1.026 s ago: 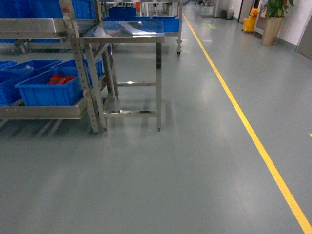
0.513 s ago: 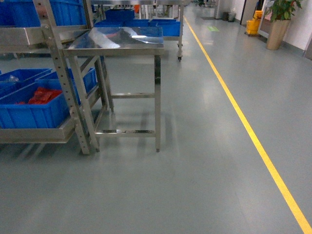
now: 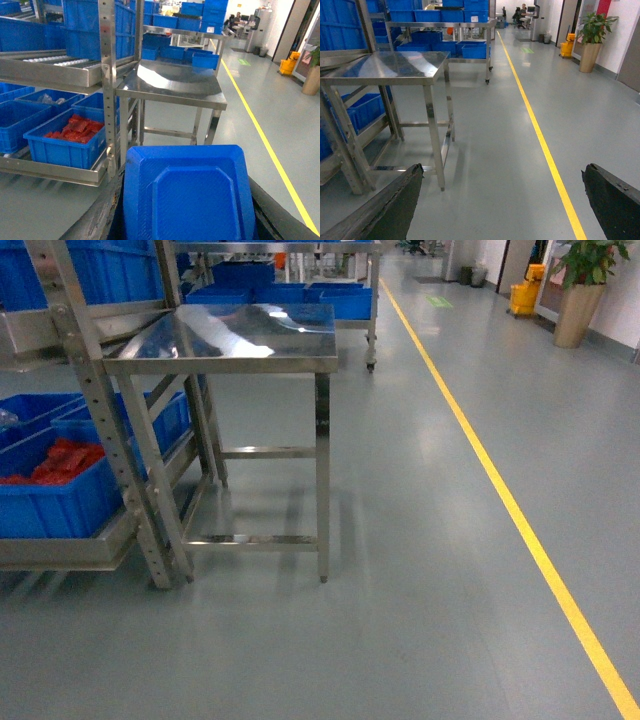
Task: Pick blue part to blue bin on bottom shelf
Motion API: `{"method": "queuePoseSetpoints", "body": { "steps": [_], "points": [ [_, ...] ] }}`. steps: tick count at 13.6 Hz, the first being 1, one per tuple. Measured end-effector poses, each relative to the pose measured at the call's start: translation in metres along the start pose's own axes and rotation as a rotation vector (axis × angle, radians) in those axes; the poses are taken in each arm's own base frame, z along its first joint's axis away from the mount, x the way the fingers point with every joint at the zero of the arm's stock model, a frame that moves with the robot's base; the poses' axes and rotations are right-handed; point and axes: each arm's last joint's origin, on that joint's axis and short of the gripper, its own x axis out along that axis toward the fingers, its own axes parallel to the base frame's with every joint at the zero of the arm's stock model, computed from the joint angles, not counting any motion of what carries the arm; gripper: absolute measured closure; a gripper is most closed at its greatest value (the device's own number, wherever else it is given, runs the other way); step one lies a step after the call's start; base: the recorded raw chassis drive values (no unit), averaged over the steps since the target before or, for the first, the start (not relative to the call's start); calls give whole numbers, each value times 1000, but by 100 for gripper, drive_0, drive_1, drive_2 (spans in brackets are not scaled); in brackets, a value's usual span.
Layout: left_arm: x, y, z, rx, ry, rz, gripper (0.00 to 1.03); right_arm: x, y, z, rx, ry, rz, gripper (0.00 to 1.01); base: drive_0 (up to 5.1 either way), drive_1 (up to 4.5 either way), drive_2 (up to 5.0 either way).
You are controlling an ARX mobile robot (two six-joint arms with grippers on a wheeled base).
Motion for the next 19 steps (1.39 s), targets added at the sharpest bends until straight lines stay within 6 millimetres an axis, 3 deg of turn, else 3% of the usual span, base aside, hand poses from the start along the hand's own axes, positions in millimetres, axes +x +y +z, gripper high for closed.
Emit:
{"method": "queuePoseSetpoints", "body": {
  "steps": [19],
  "points": [
    [1, 0, -1, 3, 5, -1, 60, 0, 0, 0, 0, -2, 0, 3, 8, 414, -398]
  ]
}}
